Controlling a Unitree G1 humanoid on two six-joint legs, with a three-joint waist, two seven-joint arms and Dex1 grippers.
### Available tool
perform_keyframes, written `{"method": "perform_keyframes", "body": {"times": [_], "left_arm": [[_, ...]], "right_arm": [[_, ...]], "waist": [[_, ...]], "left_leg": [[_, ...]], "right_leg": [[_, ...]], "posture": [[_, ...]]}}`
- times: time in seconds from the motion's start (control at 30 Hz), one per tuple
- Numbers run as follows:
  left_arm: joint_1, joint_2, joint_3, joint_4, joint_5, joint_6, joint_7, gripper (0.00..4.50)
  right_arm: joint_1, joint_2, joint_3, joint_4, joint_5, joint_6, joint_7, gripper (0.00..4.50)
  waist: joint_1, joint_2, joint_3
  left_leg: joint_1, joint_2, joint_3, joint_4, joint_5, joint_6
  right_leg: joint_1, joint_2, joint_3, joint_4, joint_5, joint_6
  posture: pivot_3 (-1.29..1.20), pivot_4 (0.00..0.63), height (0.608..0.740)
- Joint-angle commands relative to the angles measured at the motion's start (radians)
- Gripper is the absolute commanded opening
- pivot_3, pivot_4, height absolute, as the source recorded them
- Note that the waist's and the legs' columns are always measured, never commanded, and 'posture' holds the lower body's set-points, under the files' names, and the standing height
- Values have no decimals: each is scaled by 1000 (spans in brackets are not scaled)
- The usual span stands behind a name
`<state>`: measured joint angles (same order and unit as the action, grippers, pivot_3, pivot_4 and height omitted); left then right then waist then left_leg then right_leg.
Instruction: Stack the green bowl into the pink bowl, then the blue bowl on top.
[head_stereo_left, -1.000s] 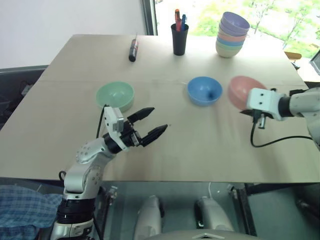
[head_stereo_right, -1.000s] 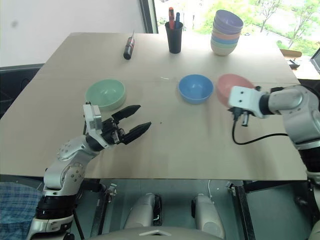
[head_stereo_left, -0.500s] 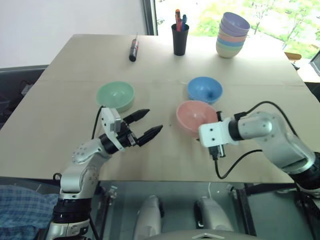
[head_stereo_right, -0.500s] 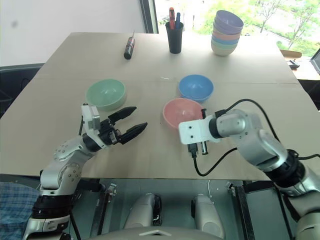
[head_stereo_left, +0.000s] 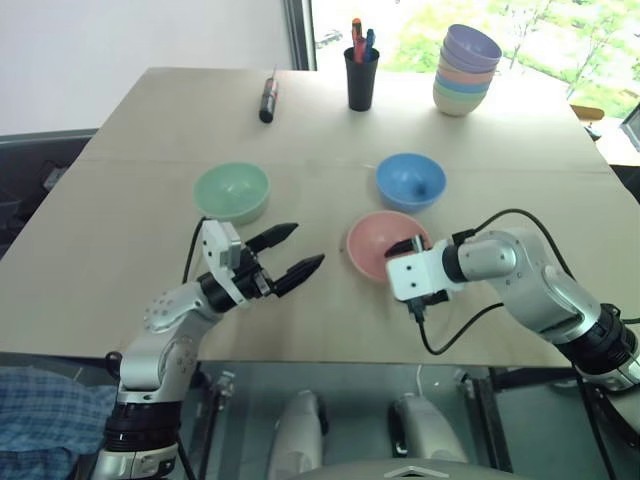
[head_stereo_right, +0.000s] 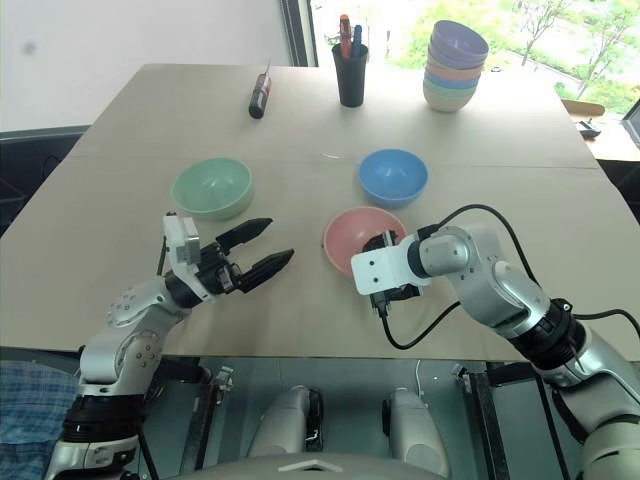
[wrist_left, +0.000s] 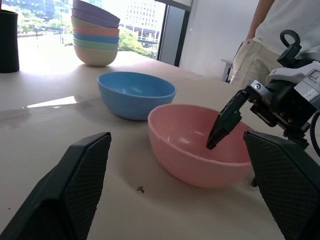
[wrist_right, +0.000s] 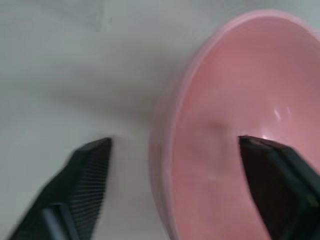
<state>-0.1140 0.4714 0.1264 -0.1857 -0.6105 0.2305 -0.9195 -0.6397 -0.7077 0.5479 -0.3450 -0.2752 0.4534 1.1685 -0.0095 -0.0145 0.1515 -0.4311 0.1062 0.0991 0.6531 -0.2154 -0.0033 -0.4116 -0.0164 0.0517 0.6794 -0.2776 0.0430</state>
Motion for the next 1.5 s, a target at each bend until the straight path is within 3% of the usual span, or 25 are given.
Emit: {"method": "perform_keyframes", "body": {"times": [0.03,0.27,0.4,0.6,0.97,1.5], "left_arm": [[-7,-3,3,-30,0,-21,-6,4500],[-36,4,-2,18,28,-27,-7,4500],[-87,11,-26,70,119,-6,72,4500],[-202,39,-70,133,259,19,166,4500],[-433,76,-95,307,456,-1,304,4500],[-420,125,-128,248,616,168,382,4500]], "right_arm": [[-13,-52,-132,-83,122,135,90,4465],[-54,-50,-423,-181,471,467,130,4465],[3,95,-671,-124,600,445,-20,4465],[141,120,-819,-157,721,400,-98,4465],[215,44,-859,-197,850,356,-182,4465],[277,-27,-857,-194,990,183,-146,4465]], "waist": [[3,0,0],[-3,0,0],[-1,-3,-1],[12,-5,-2],[-1,-5,-2],[1,-5,-1]], "left_leg": [[0,0,0,0,0,0],[0,0,-1,0,0,0],[0,0,-1,0,0,0],[-1,-1,-2,0,0,0],[-1,-1,-2,-1,0,0],[-1,-1,-2,-1,0,0]], "right_leg": [[0,0,0,0,0,0],[0,0,0,0,0,0],[0,0,0,0,0,0],[1,0,-2,-1,0,0],[0,0,-1,0,0,0],[0,0,-1,0,0,0]], "posture": [[0,150,740],[0,150,740],[0,150,740],[0,150,740],[0,150,740],[0,150,740]]}}
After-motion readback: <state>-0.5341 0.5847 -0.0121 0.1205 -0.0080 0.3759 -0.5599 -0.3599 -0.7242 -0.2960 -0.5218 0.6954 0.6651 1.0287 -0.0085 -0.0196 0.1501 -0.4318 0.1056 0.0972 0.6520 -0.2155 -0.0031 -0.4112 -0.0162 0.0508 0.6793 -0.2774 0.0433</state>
